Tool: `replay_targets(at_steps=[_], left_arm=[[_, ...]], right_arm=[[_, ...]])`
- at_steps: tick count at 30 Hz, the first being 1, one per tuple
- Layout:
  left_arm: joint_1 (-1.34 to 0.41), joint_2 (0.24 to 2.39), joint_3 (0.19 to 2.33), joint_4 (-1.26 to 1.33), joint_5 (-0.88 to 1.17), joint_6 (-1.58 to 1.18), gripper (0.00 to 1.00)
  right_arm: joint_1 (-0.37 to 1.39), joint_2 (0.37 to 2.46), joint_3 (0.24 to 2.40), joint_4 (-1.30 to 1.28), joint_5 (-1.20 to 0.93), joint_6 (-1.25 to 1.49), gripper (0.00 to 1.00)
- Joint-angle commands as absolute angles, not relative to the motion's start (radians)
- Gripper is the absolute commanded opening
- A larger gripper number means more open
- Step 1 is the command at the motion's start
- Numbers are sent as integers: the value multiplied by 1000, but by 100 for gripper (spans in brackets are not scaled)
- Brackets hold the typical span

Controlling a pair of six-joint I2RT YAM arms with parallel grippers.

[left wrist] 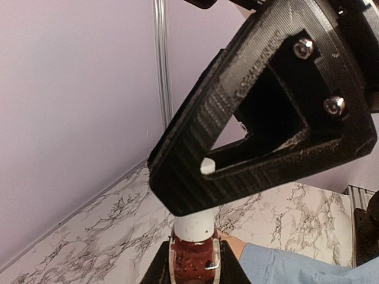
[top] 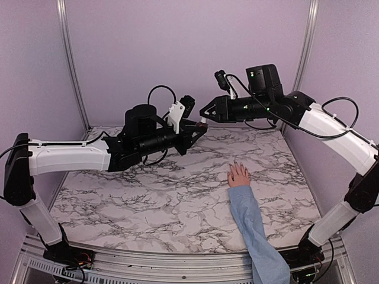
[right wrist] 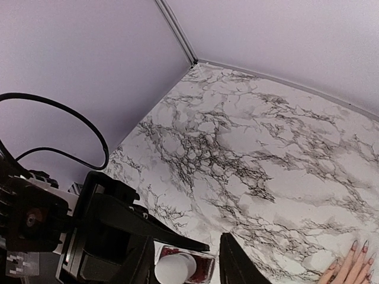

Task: Paint the nails
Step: Unscrew the nail polish bottle.

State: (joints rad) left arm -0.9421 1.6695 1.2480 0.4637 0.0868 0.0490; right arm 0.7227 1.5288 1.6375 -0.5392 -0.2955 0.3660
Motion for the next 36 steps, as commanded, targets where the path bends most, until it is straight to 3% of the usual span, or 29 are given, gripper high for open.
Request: replay_targets(at_steps=[1, 14, 36], left_arm=[[-950, 1687, 1288, 461, 64, 68, 0], [-947, 1691, 1293, 462, 80, 62, 0], [-879, 1649, 1280, 604, 641, -165, 0]], right_arm=[[734, 1549, 1686, -548, -320, 364, 32], [732, 1548, 1671, -500, -386, 358, 1], [732, 1525, 1684, -470, -676, 130, 0]])
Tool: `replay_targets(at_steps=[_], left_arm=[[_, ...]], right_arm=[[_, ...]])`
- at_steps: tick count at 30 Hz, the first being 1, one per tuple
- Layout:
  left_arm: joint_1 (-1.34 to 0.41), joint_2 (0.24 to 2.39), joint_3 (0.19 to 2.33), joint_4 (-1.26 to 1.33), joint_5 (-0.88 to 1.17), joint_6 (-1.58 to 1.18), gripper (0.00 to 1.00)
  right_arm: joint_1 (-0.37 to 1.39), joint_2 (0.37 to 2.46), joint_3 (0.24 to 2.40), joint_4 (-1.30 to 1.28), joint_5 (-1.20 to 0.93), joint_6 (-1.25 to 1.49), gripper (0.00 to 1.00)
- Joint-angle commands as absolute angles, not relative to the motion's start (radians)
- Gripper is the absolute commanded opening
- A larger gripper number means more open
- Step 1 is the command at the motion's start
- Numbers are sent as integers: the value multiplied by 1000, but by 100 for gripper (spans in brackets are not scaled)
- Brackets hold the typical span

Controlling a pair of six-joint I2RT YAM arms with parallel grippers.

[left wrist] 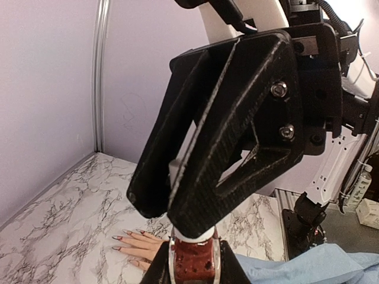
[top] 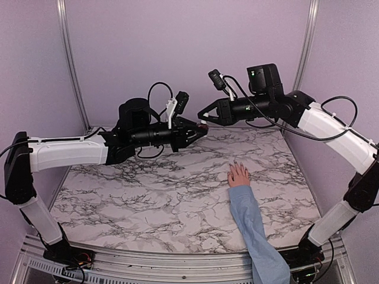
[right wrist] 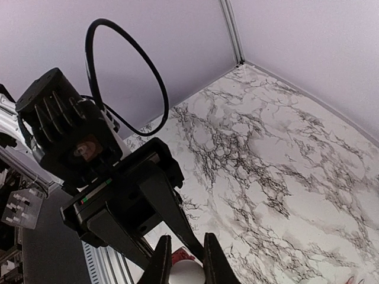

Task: Paint the nails
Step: Unscrew the nail polish bottle.

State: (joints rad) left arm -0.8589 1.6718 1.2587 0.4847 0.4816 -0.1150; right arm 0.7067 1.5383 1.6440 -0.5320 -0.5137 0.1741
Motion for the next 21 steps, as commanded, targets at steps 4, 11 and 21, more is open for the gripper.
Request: replay_targets(at_steps=[4, 11, 21], left_arm=[[-876, 1656, 1289, 622, 709, -192, 0], [-876, 1666, 1292, 626, 727, -207, 0], [-877, 1669, 1294, 626, 710, -215, 0]], right_arm=[[732, 1500, 1663, -443, -729, 108, 0], [732, 1491, 1683, -463, -767, 82, 0], [732, 1483, 1686, -498, -815, 31, 2]])
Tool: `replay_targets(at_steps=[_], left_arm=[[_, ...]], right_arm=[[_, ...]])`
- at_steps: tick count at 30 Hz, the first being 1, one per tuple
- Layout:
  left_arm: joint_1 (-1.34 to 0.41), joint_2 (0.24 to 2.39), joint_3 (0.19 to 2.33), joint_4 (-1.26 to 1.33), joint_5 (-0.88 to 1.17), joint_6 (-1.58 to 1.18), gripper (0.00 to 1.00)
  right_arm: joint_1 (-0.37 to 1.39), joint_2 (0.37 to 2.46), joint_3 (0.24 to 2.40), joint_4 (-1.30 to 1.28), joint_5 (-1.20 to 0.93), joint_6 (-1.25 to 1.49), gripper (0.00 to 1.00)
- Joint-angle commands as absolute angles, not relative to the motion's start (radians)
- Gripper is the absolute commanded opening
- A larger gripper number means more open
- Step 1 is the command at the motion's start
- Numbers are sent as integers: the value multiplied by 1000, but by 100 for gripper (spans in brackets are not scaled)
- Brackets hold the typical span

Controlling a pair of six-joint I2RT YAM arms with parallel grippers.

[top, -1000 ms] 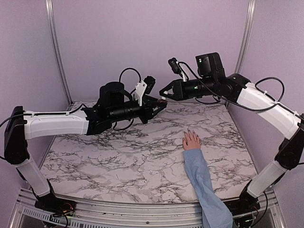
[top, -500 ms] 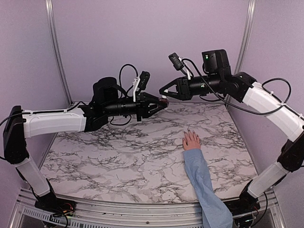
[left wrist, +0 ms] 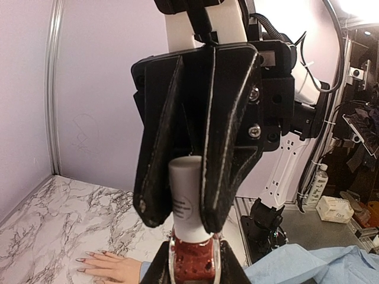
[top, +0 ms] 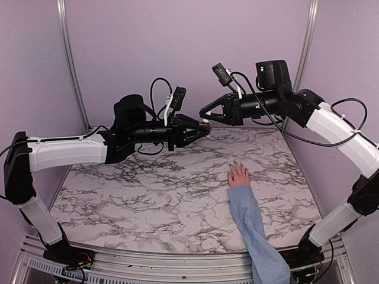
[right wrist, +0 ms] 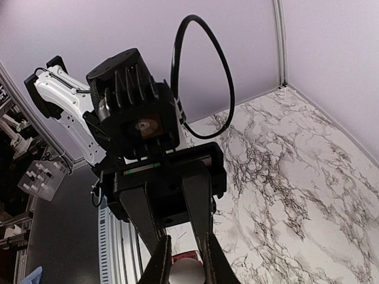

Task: Paint the nails
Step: Unscrew the nail polish bottle.

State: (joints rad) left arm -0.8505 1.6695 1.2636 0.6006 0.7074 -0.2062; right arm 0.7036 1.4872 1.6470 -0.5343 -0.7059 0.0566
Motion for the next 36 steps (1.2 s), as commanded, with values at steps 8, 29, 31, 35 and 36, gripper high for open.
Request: replay_targets(at_steps=[8, 29, 31, 35, 36], left_arm=[[-876, 1641, 1265, 625, 602, -158, 0], [-901, 1614, 1233, 526, 221, 30, 0], [-907, 1622, 1242, 513, 197, 44, 0], [-924, 1634, 1256, 494, 132, 61, 0], [-927, 1636, 1257, 490, 117, 65, 0]], right_arm=[[732, 1473, 1702, -523, -755, 52, 57], [730, 1495, 1724, -643, -276, 255, 59], [731, 1507, 1732, -644, -273, 258, 58], [730, 1519, 1738, -636, -272, 272, 54], [730, 1522, 1738, -639, -270, 275, 53]])
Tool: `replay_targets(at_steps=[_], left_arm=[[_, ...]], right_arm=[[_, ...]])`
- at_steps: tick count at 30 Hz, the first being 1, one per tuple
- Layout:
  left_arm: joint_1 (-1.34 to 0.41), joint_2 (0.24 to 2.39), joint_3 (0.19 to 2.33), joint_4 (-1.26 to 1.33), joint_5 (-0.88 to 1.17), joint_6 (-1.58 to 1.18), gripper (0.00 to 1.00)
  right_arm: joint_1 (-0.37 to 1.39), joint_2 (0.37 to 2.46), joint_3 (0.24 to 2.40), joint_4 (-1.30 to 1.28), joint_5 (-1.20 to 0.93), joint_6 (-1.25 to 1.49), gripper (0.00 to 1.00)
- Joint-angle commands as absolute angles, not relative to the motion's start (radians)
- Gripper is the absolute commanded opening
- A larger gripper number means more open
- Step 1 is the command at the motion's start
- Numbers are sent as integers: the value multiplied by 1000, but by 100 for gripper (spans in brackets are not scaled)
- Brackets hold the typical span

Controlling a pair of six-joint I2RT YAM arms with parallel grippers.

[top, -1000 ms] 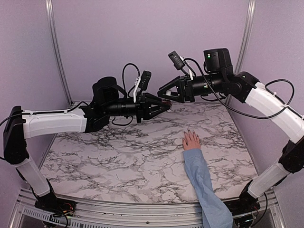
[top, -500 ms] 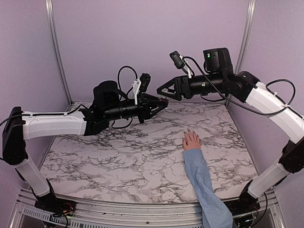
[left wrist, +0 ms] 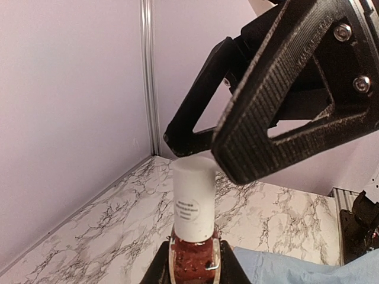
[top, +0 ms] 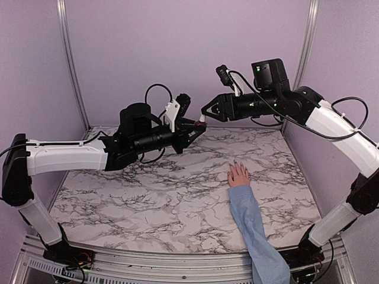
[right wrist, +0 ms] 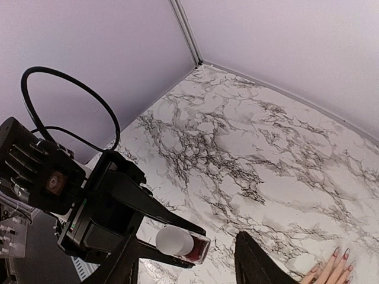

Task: Paint the nails
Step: Unscrew the nail polish bottle.

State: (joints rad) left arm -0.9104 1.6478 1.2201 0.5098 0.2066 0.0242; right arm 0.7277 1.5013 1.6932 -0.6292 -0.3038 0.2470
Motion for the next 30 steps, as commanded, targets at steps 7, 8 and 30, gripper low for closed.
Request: replay_targets(at_steps=[7, 8, 30], left_arm=[[-947, 1647, 1272, 475, 53, 91, 0], [-950, 1651, 1275, 472, 48, 96, 0], [-960, 1628, 1274, 433, 87, 117, 0]], right_arm=[[732, 1527, 1722, -641, -261, 314, 50], [732, 1530, 1722, -640, -262, 319, 48], [732, 1515, 1686, -576, -398, 289, 3]])
